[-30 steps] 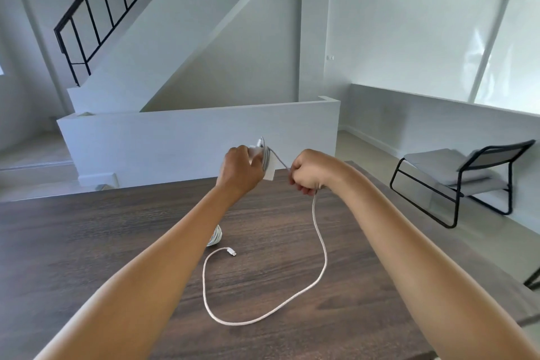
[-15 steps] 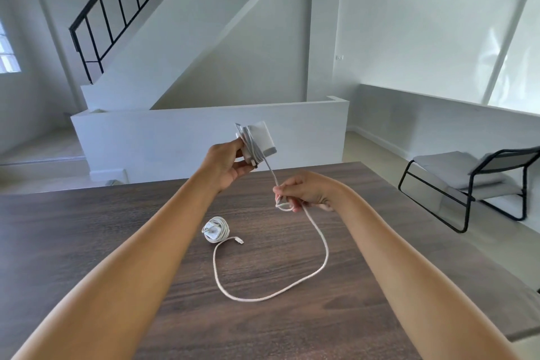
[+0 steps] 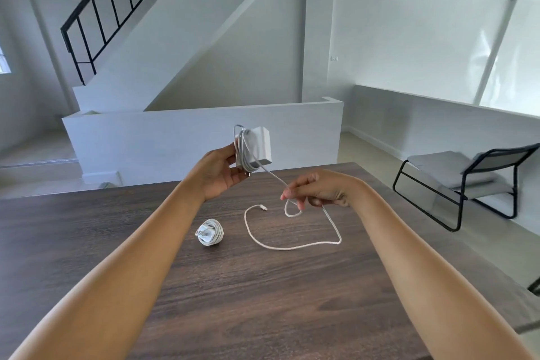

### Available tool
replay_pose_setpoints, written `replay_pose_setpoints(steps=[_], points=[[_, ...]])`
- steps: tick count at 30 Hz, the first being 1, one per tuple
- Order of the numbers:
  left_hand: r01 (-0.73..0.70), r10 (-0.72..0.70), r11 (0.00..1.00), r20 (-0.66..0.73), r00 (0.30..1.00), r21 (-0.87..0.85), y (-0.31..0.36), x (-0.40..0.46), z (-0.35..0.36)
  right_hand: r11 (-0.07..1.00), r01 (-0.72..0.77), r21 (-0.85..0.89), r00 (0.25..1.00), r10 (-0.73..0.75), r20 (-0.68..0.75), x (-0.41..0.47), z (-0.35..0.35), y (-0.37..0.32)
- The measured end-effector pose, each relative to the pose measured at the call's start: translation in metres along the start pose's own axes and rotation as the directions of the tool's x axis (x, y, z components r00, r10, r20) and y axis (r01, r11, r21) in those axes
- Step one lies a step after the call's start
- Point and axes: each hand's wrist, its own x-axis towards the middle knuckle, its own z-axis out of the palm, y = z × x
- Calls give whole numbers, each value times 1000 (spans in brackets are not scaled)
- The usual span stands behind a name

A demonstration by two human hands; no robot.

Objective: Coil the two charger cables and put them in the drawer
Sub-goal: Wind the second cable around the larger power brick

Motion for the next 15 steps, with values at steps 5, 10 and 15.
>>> replay_pose_setpoints(steps=[5,10,15], points=[[75,-123,982,287,950,173,-7,-6,0,960,116,-254,923,-199,-330,10,5,9],[105,-342,863,420,840,494,0,-8,-3,876,201,-439,887,-353,-297,15,7,2],[29,-424,653,334,842,757,14,-15,2,900,179,-397,929,-288,-232,8,-2,-13]])
